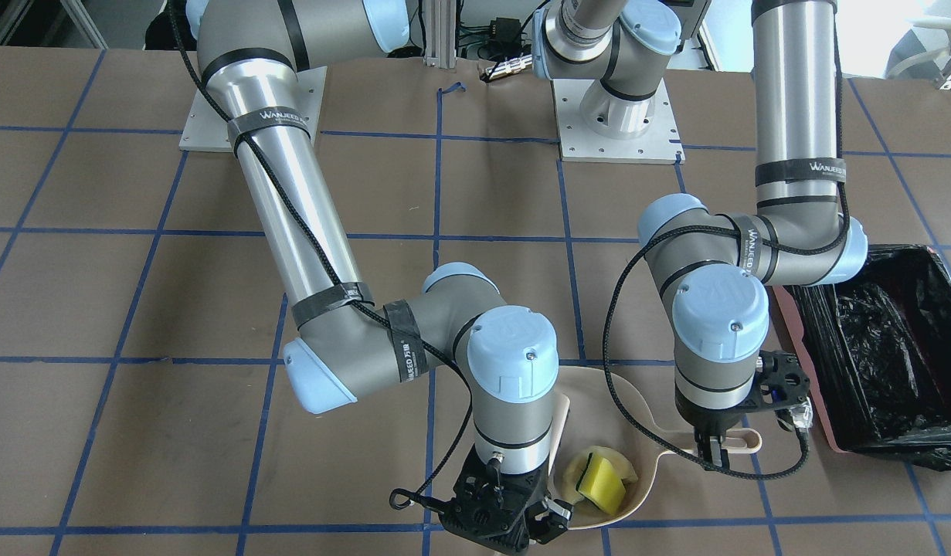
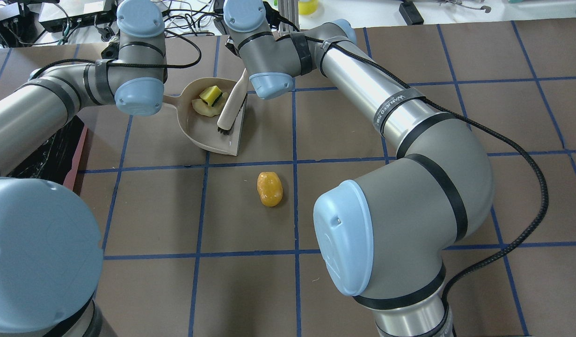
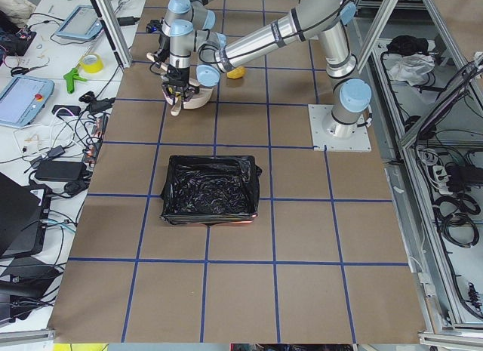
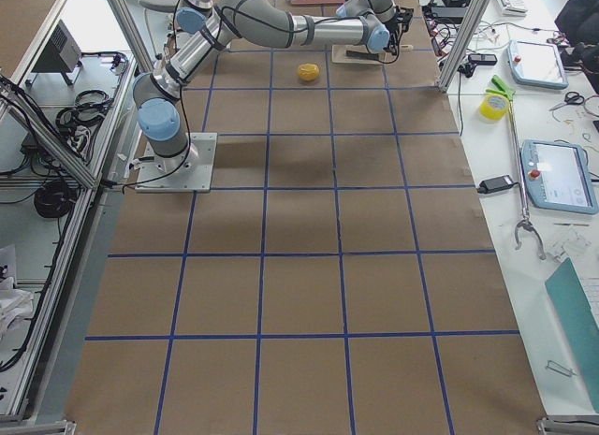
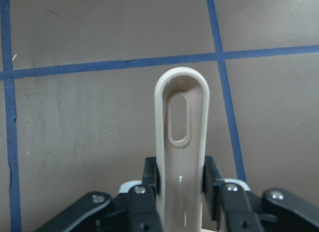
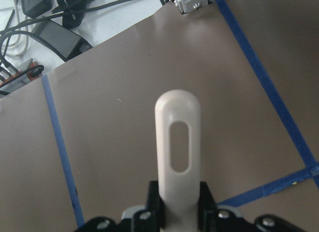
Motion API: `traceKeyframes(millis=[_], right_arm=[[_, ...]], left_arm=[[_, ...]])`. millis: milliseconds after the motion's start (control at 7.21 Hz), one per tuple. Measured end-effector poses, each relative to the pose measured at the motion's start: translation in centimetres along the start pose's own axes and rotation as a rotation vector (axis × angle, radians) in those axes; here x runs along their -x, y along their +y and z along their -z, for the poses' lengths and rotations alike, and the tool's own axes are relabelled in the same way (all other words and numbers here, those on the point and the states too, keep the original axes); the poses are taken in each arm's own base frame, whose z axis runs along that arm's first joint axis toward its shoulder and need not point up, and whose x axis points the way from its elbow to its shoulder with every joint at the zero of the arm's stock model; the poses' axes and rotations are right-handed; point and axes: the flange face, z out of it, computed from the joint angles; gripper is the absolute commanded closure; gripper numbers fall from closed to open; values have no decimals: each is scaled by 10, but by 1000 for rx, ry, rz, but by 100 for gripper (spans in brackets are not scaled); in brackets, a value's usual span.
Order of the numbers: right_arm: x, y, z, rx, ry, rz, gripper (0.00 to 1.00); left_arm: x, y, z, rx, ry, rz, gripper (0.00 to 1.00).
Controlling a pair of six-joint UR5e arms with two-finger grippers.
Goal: Sweep and dump trash into bin
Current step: 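Lift the brush and move it behind the yellow lump with the right gripper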
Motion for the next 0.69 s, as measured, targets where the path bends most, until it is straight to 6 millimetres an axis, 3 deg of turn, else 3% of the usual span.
traceKeyframes(millis=[139,416,693], right_arm=[[-18,-4,9,32,43,22,83],[-75,-11,36,94,122,4,83],[-137,8,69,123,174,-25,83]], left_arm=[[0,1,1,12,2,-1,100],[2,1,1,18,1,-6,100],[7,0,7,20,0,-11,100]])
